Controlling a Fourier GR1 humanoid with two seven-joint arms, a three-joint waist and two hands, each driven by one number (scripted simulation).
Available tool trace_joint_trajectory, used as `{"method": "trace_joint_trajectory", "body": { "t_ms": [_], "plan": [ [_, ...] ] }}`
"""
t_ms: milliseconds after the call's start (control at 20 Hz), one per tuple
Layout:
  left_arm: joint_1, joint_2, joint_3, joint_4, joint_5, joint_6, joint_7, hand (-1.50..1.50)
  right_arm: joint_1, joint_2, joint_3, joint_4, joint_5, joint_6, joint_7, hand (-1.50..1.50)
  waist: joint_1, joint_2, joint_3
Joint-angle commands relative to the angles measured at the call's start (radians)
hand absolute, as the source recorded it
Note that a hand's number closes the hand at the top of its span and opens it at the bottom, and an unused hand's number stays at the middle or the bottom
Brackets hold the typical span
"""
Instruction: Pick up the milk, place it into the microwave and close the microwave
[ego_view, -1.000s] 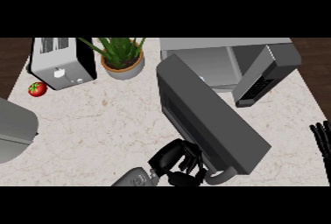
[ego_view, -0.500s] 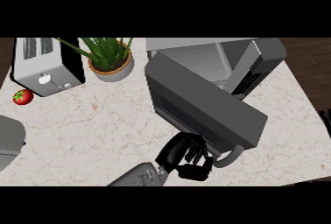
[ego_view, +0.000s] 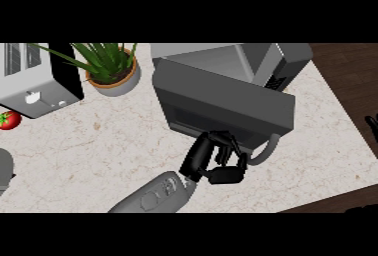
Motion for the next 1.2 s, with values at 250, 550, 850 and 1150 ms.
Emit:
{"method": "trace_joint_trajectory", "body": {
  "t_ms": [250,550,850,1150],
  "plan": [
    [-0.113,-0.004,0.081,0.042,0.179,0.043,-0.053,1.50,-0.046,-0.050,0.007,-0.044,-0.082,0.063,0.056,-1.50,-0.060,0.022,0.001],
    [-0.203,-0.005,0.138,0.125,0.255,0.045,-0.071,1.50,-0.061,-0.094,-0.006,-0.062,-0.115,0.080,0.097,-1.50,-0.081,0.029,0.003],
    [-0.249,-0.005,0.157,0.161,0.321,0.030,-0.103,1.50,-0.100,-0.129,-0.030,-0.053,-0.138,0.077,0.128,-1.50,-0.080,0.040,0.003],
    [-0.266,-0.005,0.158,0.180,0.375,0.011,-0.161,1.50,-0.127,-0.143,-0.046,-0.037,-0.183,0.080,0.156,-1.50,-0.081,0.044,0.003]
  ]
}}
